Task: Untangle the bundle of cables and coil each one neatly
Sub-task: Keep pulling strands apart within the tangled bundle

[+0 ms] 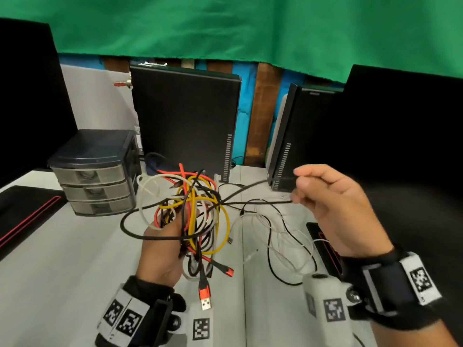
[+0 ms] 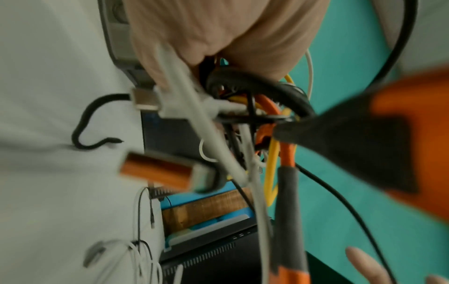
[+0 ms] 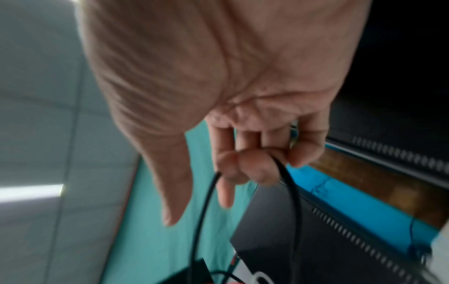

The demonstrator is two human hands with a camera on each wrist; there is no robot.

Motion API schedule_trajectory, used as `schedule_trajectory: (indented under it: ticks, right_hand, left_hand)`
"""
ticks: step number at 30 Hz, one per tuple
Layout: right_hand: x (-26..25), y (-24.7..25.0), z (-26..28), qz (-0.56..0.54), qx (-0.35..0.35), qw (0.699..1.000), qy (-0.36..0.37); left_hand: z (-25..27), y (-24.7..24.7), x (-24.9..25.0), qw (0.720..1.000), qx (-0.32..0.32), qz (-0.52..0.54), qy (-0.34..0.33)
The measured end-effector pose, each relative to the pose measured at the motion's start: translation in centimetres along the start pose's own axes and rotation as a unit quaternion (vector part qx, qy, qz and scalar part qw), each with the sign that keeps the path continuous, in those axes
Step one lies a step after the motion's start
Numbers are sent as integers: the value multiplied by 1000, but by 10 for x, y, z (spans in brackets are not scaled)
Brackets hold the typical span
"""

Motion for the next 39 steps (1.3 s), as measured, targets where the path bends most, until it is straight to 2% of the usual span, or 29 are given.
schedule_trajectory:
  ticks: [2,4,6,8,9,11,12,13,15,17,19,20,22,24,26,29,32,34,37,39]
  right_hand:
    - [4,-6,3,129,-89,987,-20]
    - [9,-21,10,257,-171,951,-28]
    - [12,-41,21,295,-229,927,-41]
    - [2,-54,22,302,-233,924,3]
    - [-6,-50,18,303,-186,934,48]
    - [-21,-10,5,231,21,966,111]
    - [-22,15,2,156,121,974,108]
    - [-19,34,1,82,192,974,92]
    - [-4,55,-2,5,255,966,45]
    - [9,60,-3,70,257,964,-2]
    - [15,49,-2,221,214,951,-13]
    - [14,36,0,300,179,937,10]
    - [11,-2,6,411,83,902,101]
    - [19,-46,17,446,-51,880,154]
    - [37,-76,30,470,-156,855,154]
    - [58,-89,40,509,-190,824,163]
    - [60,-83,37,498,-176,833,165]
    - [48,-75,31,482,-144,843,193]
    - [15,-45,17,412,-20,885,216]
    - [1,-10,6,346,81,916,185]
  left_hand:
    - [-3,9,3,1000,17,-10,-7]
    - [-4,15,5,999,35,-29,-22]
    - [-4,19,3,997,48,-50,-34]
    - [-4,21,2,996,47,-61,-45]
    - [-4,22,3,996,44,-61,-48]
    - [-6,26,4,997,37,-48,-40]
    - [-7,29,5,998,38,-37,-31]
    - [-7,30,6,998,38,-29,-26]
    - [-6,29,9,998,38,-32,-30]
    - [-5,27,10,997,51,-50,-43]
    - [-5,29,8,995,74,-54,-44]
    - [-5,30,5,994,84,-56,-41]
    - [-3,29,3,993,87,-66,-34]
    - [1,23,1,993,85,-74,-30]
    - [4,15,1,993,76,-83,-25]
    - [7,5,0,995,60,-81,-15]
    - [9,1,1,996,45,-73,-11]
    - [8,4,2,997,47,-66,-8]
    - [-1,18,6,998,54,-29,-5]
    - [-10,31,6,997,72,7,3]
Point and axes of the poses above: each hand's wrist, its own z-axis away from the middle knuckle, its own y-axis out of the back of the hand, x = y × z, the point moved 7 cm from there along -z, towards the middle knuckle, and after that the axes turned 7 degrees about y, right-handed, at the moved point
